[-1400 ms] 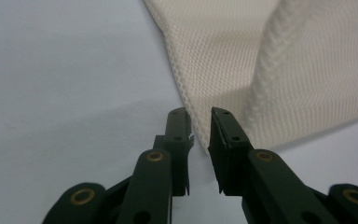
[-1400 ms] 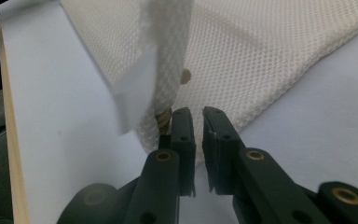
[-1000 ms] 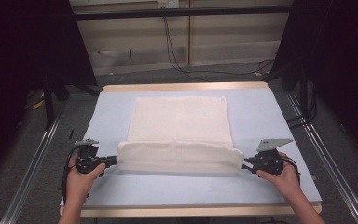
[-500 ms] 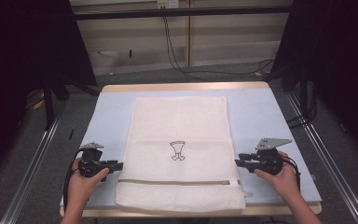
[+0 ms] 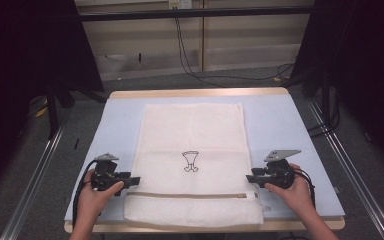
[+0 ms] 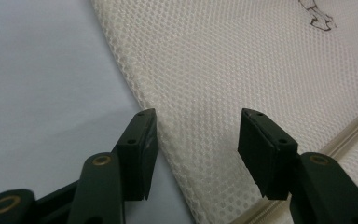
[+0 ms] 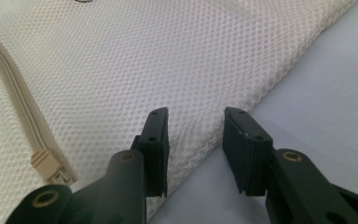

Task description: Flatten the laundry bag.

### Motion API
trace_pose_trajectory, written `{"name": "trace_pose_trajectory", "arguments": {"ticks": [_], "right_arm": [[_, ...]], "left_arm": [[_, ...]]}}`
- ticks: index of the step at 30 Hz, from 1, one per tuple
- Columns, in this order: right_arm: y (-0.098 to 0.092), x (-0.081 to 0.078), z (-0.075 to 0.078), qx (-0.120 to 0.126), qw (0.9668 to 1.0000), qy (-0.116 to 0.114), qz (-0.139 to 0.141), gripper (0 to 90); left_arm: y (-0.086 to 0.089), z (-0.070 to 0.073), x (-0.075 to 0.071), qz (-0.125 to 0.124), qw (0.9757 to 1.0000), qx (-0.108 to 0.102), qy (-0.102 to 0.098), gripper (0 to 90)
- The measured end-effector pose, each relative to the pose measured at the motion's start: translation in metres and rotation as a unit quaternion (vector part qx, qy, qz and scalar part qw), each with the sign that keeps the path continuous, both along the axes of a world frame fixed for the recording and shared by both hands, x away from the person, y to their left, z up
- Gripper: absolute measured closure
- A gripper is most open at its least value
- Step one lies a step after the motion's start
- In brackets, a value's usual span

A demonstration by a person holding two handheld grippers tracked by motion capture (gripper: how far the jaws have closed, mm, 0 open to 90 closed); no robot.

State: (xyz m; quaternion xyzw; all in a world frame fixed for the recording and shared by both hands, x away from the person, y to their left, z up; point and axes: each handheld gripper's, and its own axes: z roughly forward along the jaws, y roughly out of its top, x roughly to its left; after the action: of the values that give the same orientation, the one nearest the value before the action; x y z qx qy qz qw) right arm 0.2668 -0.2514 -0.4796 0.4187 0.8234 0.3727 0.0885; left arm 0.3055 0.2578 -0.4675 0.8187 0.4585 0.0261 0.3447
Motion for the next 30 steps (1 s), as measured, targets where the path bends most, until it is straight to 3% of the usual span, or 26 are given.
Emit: {"name": "trace_pose_trajectory", "arguments": {"ticks": [5,7,10,15,20,23,27,28,29,30], "right_arm": [[-0.001,0.001,0.000,0.007,0.9999,0.010,0.000,76.8],[-0.001,0.002,0.001,0.014,0.9998,0.013,0.002,85.3],[-0.001,0.006,0.003,0.017,0.9997,0.018,0.008,87.5],[-0.001,0.014,0.007,0.013,0.9998,-0.005,-0.011,87.7],[-0.003,0.021,0.007,0.019,0.9996,-0.009,-0.018,87.7],[-0.004,0.022,0.006,0.017,0.9995,-0.016,-0.020,87.5],[-0.005,0.024,0.005,0.012,0.9988,-0.044,-0.015,86.6],[-0.005,0.024,0.005,0.012,0.9989,-0.043,-0.012,86.1],[-0.005,0.024,0.005,0.011,0.9988,-0.045,-0.012,84.9],[-0.005,0.024,0.005,0.010,0.9987,-0.048,-0.012,81.6]], "left_arm": [[-0.001,0.003,0.001,0.022,0.9995,0.015,0.019,64.2],[-0.002,0.002,0.001,0.021,0.9994,0.022,0.014,75.3],[0.000,0.001,0.004,0.024,0.9995,0.012,0.016,84.4],[-0.001,0.000,0.011,0.038,0.9992,0.000,0.012,86.1],[-0.001,-0.002,0.019,0.052,0.9986,-0.009,0.003,86.0],[-0.001,-0.001,0.021,0.047,0.9989,-0.005,0.005,86.1],[-0.003,-0.002,0.020,0.052,0.9986,-0.007,0.001,85.9],[-0.003,-0.001,0.019,0.044,0.9990,0.002,-0.001,85.4],[-0.004,0.000,0.019,0.042,0.9991,0.009,-0.002,84.1],[-0.005,0.001,0.018,0.046,0.9990,0.002,-0.003,82.6]]}}
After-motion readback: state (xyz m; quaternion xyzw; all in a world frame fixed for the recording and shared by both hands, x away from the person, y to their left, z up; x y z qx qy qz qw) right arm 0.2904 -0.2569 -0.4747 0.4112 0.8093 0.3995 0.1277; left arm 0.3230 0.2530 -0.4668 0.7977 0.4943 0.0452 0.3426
